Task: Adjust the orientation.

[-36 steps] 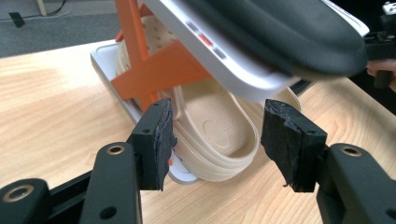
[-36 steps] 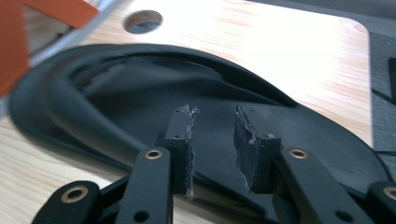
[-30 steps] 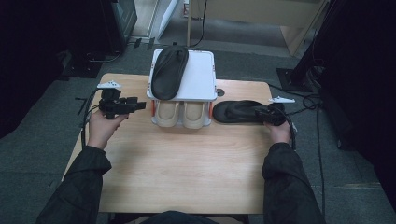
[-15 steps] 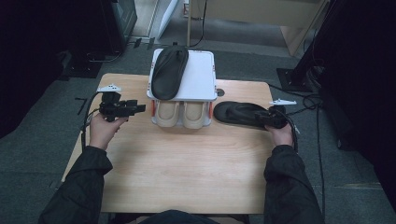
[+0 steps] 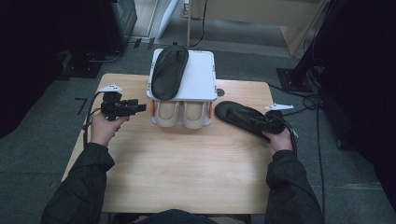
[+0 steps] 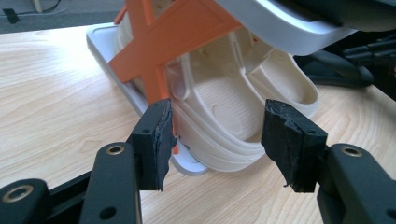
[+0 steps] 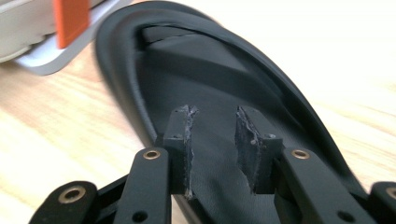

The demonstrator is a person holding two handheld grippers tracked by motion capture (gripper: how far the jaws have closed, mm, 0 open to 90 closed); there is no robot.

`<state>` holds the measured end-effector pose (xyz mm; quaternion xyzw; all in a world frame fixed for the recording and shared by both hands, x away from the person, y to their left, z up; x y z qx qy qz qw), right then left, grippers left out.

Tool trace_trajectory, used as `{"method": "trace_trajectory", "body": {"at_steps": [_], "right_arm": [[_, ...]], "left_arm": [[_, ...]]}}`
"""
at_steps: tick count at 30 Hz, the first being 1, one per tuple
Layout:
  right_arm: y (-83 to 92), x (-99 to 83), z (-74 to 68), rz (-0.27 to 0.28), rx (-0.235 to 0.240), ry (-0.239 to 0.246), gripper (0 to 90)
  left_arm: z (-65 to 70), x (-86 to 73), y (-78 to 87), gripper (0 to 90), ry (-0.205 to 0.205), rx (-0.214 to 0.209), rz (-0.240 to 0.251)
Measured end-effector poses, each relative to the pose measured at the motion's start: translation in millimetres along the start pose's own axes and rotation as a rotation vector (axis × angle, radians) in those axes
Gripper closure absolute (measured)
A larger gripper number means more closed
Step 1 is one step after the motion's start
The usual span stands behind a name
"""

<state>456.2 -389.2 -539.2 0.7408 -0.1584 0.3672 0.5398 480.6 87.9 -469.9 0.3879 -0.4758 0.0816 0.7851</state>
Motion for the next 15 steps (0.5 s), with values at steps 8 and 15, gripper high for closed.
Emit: {"method": "trace_trajectory", "body": {"at_steps": [8,15], "right_arm": [[0.2,-5.8,-28.5,-0.017,0.037,0.043,65.7],[-2.8,-8.8,-51.2,-0.023,0.073,0.054,65.0]], "left_arm": [[-5.9,2.3,-2.2,43.7,0.014,0.000,-0.013],[-10.8,3.9,-2.3,43.6,0.027,-0.005,-0.002]]}}
Point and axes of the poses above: each handheld gripper's, and its own axes: y roughly backward along the jaws, x roughly out of its top, z roughly to its right, the point moved 9 cm from there along -y, roughly forward along the jaws, and after that the axes turned 4 degrees about -y, right-handed, at the moved point
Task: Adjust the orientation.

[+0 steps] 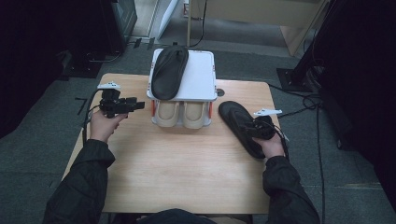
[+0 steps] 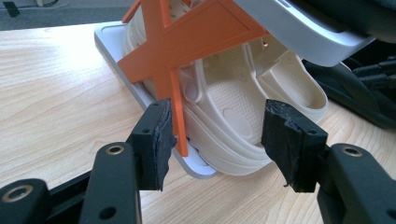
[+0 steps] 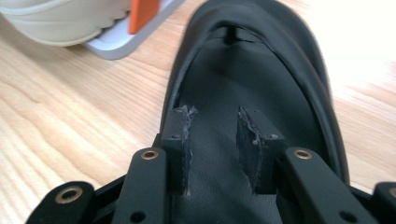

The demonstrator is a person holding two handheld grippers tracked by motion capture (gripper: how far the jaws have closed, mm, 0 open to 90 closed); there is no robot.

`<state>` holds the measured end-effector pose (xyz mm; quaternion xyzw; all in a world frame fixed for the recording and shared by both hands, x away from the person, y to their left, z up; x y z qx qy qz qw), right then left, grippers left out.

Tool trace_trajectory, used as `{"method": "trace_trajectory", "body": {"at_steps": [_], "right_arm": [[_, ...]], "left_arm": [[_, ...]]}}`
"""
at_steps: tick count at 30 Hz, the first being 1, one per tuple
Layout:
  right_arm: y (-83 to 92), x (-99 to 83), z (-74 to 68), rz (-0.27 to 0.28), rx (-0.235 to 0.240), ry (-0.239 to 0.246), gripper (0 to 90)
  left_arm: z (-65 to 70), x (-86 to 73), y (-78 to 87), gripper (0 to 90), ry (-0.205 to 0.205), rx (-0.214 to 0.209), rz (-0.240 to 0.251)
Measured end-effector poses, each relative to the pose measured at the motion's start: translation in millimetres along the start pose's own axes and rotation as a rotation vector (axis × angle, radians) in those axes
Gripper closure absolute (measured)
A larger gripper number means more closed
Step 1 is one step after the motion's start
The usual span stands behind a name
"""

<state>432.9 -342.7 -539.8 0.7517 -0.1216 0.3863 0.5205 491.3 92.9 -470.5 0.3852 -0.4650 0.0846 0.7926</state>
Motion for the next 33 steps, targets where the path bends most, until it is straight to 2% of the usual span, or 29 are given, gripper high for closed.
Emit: {"method": "trace_trajectory", "body": {"at_steps": [6,10,14,20,25,28,33], "right_arm": [[-5.5,1.3,-17.4,-0.021,0.023,-0.013,64.8],[-10.7,5.0,-30.8,-0.021,0.048,-0.005,63.3],[-14.3,7.4,-39.4,-0.026,0.050,-0.008,63.3],[-17.6,8.5,-42.1,-0.023,0.055,-0.008,61.6],[-14.9,8.4,-36.7,-0.020,0.044,-0.021,61.0],[-5.9,13.0,-33.2,0.021,0.054,-0.039,59.4],[8.9,22.8,-24.3,0.088,0.017,-0.028,56.0]], "left_arm": [[-0.9,0.7,-0.9,43.6,0.005,-0.005,0.004],[-1.4,-0.2,-0.7,43.6,0.002,-0.007,0.000],[-1.1,0.3,-0.8,43.6,0.013,-0.016,0.006],[0.2,-0.6,-2.3,43.5,0.006,-0.022,-0.002],[-0.4,-0.9,-1.8,43.4,0.009,-0.024,-0.003],[-0.4,-1.0,-1.2,43.3,0.012,-0.025,-0.001],[1.3,-2.3,-2.7,43.3,0.009,-0.030,-0.005]]}}
Point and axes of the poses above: each handheld gripper's, and its own axes: y roughly backward along the jaws, x roughly out of its top, z roughly to its right, the point moved 9 cm from there along -y, roughly forward along the jaws, and after that the axes turned 4 degrees about -y, right-handed, at the moved point
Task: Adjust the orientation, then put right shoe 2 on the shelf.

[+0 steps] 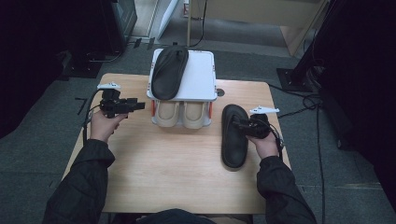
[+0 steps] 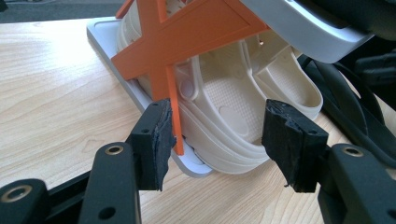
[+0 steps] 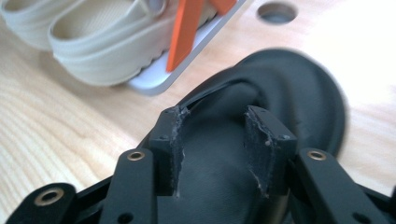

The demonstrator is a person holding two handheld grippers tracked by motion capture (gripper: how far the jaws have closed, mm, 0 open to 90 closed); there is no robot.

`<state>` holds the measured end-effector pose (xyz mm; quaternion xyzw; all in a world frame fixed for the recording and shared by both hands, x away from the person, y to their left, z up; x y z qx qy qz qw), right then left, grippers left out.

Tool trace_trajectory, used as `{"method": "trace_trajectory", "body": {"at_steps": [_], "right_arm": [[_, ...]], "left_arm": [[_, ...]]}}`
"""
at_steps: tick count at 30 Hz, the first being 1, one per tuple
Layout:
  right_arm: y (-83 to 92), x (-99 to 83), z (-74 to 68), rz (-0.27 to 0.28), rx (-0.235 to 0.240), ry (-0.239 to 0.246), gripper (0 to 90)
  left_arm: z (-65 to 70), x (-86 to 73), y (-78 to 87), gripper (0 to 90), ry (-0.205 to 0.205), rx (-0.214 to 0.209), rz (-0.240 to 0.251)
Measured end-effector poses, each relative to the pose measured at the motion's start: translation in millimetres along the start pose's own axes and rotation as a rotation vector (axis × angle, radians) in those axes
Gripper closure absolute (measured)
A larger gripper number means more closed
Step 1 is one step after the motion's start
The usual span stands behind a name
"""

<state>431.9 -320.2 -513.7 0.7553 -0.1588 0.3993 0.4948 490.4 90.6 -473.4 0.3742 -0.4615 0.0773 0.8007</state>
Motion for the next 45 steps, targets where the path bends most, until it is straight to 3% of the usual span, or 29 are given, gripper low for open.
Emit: {"method": "trace_trajectory", "body": {"at_steps": [7,24,32,39,45], "right_arm": [[6.5,-0.2,18.8,0.021,-0.059,-0.028,50.4],[-12.8,-20.5,34.4,-0.065,-0.076,-0.072,49.8],[-25.5,-23.0,35.8,-0.076,-0.100,-0.087,55.4],[-30.9,-24.5,34.4,-0.103,-0.128,-0.083,66.7],[-30.9,-22.8,35.1,-0.118,-0.135,-0.142,70.0]], "left_arm": [[-0.3,0.2,1.3,43.2,0.001,-0.001,0.003],[-0.8,-1.8,0.1,43.3,0.005,-0.001,0.000],[-1.2,-2.0,1.1,43.4,0.003,-0.002,0.002],[-2.1,-3.0,2.3,43.4,0.006,0.001,0.001],[-1.2,-3.8,0.5,43.5,0.004,-0.003,-0.003]]}}
Point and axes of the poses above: each handheld gripper's, and its own axes: y roughly backward along the jaws, x roughly out of its top, z roughly to its right, the point moved 9 cm from there along -y, roughly forward along the jaws, and after that the axes turned 4 degrees about -y, right-handed, at the moved point
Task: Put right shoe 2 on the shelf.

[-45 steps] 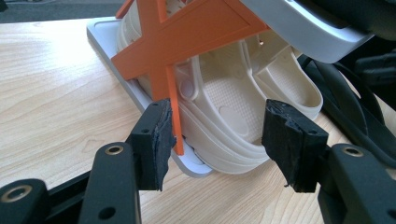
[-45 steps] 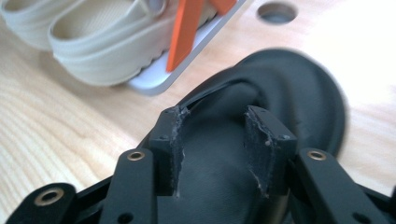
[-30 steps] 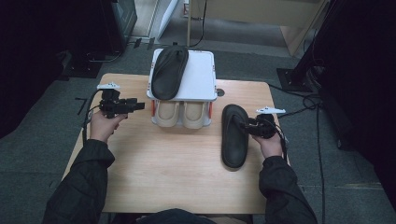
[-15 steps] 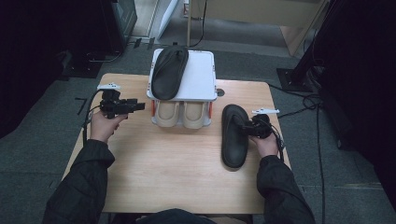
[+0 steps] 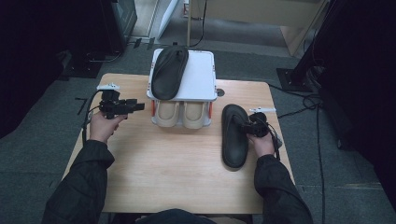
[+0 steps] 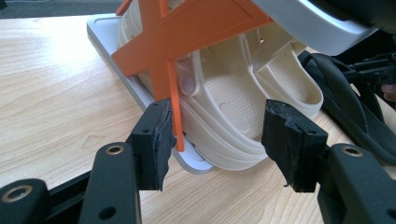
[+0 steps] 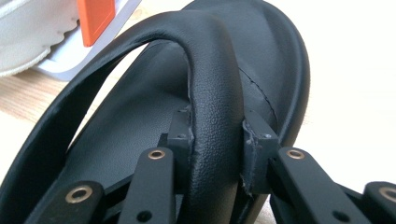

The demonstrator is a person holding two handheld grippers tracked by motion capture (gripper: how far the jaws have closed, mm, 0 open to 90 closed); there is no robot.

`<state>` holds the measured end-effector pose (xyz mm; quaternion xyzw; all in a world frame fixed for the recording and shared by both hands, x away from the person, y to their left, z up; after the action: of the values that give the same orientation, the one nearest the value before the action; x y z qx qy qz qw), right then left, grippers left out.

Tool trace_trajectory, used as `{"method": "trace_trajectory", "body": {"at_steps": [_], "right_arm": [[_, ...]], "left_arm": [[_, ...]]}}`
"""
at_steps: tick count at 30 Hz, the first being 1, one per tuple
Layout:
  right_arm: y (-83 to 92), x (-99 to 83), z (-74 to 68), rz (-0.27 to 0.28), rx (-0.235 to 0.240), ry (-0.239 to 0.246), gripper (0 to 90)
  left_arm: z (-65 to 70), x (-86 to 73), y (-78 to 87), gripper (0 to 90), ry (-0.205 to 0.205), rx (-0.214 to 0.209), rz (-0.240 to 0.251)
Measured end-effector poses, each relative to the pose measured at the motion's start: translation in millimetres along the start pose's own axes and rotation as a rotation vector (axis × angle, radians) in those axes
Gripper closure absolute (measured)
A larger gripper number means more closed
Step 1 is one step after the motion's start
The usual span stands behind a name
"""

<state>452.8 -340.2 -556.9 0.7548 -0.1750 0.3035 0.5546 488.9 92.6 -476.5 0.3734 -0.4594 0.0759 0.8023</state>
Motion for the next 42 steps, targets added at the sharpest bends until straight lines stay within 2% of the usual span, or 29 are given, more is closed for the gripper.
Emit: {"method": "trace_trajectory", "body": {"at_steps": [6,11,19,27,30,37,39,42], "right_arm": [[1.4,1.3,-1.2,-0.018,0.007,-0.059,70.6],[5.9,3.9,0.2,-0.011,0.004,-0.074,70.4],[15.1,9.3,3.1,0.000,0.012,-0.086,70.0],[19.5,13.3,-2.2,-0.028,0.003,-0.065,69.8],[23.0,17.2,-0.9,-0.024,0.007,-0.080,69.8],[32.3,32.1,0.9,-0.020,0.022,-0.102,69.7],[34.9,38.3,0.3,-0.030,0.034,-0.106,69.6],[40.0,49.3,-0.4,-0.040,0.027,-0.092,69.6]], "left_arm": [[1.5,-0.1,-1.9,43.6,0.000,-0.006,0.002],[0.0,-0.9,-2.2,43.6,-0.003,-0.006,0.000],[0.2,-1.4,-1.8,43.6,0.002,-0.008,-0.001],[-2.3,-1.1,1.7,43.5,0.006,-0.001,0.005],[-3.1,-2.0,2.5,43.4,0.005,-0.002,0.005],[-2.3,-2.5,3.4,43.2,-0.010,0.005,-0.001],[-2.2,-1.0,5.3,43.1,-0.002,0.002,0.013],[-2.9,0.2,7.4,42.9,0.004,0.002,0.025]]}}
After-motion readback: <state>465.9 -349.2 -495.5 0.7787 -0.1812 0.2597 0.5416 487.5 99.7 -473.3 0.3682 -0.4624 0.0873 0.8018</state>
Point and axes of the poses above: each handheld gripper's, and its own axes: y roughly backward along the jaws, x roughly out of its top, z roughly to its right, the point moved 9 cm from there along -y, roughly forward along the jaws, and after that the axes turned 4 degrees about -y, right-handed, at the moved point
